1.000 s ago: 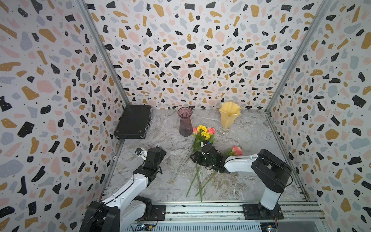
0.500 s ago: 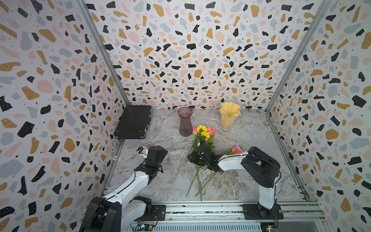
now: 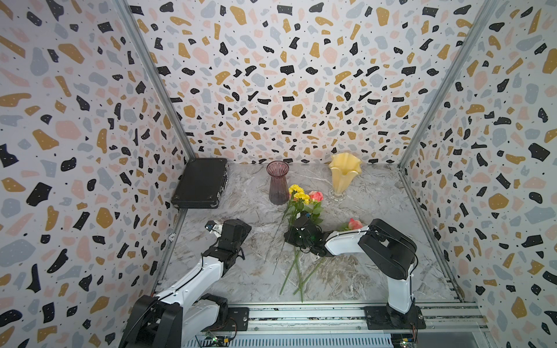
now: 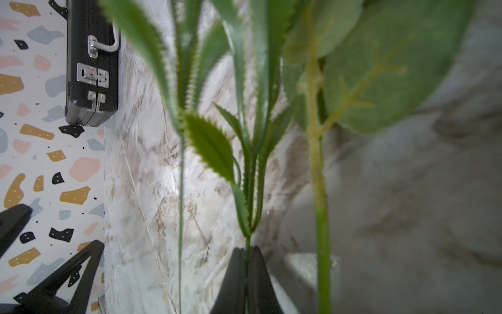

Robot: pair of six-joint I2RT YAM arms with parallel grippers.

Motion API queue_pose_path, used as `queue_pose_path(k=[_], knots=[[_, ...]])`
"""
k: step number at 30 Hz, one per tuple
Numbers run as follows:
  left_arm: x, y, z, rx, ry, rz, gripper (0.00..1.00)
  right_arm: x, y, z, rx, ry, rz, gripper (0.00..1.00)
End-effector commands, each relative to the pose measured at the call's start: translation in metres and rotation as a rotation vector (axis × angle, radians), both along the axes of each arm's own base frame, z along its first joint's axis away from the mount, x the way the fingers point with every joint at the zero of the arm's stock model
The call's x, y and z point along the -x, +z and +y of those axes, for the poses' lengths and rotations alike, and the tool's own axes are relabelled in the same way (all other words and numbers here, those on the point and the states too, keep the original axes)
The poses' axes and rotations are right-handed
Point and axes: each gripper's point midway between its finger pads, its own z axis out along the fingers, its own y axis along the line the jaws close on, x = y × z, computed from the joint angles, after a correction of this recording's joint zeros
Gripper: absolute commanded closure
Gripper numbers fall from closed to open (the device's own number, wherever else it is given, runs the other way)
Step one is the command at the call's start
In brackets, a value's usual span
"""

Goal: Arrange the flowers in different vases according to their colors
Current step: Pick up the flower at the center of the board.

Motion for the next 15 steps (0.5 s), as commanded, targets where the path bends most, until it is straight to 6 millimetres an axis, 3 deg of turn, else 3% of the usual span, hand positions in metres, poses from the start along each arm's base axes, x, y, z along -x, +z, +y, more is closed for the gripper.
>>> queue_pose_path(k=[1, 8, 15], knots=[[-0.008, 0.012, 0.001, -0.002, 0.006, -0.034, 0.01, 0.001, 0.027, 0.004, -0.011, 0.010, -0.042, 0.98], [-0.022, 0.020, -0.016, 0.000, -0.104, -0.101, 0.01, 0.024, 0.068, -0.026, 0.115, 0.070, -0.110, 1.00], [-0.042, 0.050, -0.074, -0.089, -0.473, -0.090, 0.00, 0.044, 0.092, -0.069, 0.297, 0.136, -0.134, 1.00]])
